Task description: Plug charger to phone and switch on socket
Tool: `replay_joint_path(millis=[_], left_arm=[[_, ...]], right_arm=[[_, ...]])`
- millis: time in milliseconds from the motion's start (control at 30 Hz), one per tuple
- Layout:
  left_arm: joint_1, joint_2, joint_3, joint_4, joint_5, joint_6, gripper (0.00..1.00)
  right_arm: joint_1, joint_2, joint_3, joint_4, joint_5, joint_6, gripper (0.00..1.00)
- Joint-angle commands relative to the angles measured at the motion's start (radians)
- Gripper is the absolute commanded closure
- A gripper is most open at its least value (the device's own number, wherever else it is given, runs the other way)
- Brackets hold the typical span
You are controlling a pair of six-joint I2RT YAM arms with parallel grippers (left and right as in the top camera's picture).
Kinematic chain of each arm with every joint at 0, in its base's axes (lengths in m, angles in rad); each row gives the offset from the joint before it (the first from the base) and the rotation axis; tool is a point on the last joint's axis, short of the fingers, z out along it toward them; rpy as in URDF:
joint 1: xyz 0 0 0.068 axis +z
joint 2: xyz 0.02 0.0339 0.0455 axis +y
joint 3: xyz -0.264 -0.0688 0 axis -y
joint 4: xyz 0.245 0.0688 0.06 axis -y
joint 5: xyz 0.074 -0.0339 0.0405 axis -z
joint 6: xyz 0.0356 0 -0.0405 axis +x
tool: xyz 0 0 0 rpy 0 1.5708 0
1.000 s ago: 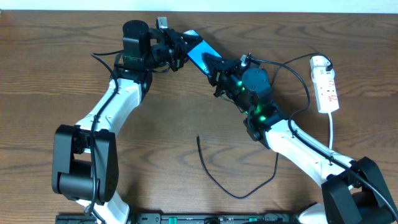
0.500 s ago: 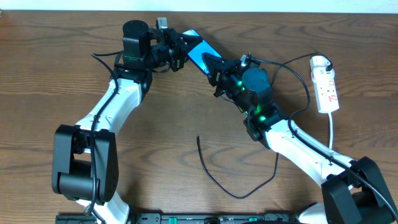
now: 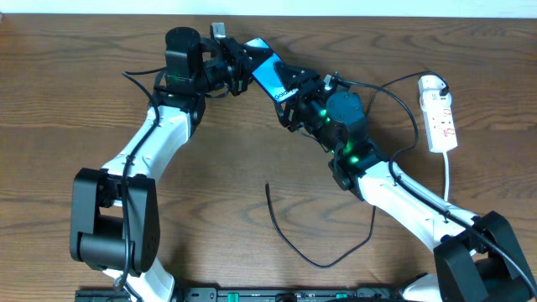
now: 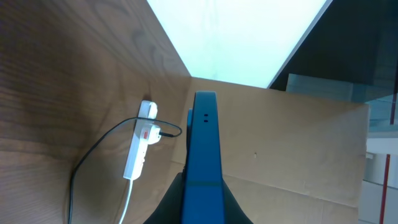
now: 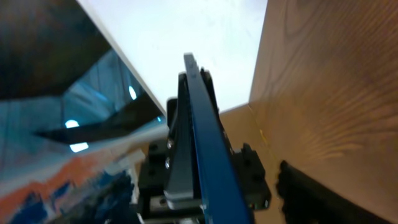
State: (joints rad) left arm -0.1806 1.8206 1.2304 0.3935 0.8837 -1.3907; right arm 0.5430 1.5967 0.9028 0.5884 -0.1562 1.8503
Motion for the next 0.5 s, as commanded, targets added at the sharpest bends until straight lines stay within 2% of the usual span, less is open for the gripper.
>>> replay_joint_path(millis=[0, 267, 467], left_arm=[[0.01, -0.029, 0.005, 0.012, 0.005, 0.007, 0.92], [0.093, -0.029, 0.005, 0.012, 0.03, 0.006, 0.93], [0.186, -0.029, 0.005, 0.012, 0.112, 0.007, 0.92]], right_arm=[[0.008, -0.004, 0.019, 0.0, 0.004, -0.003, 0.18], [0.008, -0.004, 0.019, 0.0, -0.004, -0.004, 0.01], [0.007, -0.004, 0.019, -0.001, -0.008, -0.04, 0.01]])
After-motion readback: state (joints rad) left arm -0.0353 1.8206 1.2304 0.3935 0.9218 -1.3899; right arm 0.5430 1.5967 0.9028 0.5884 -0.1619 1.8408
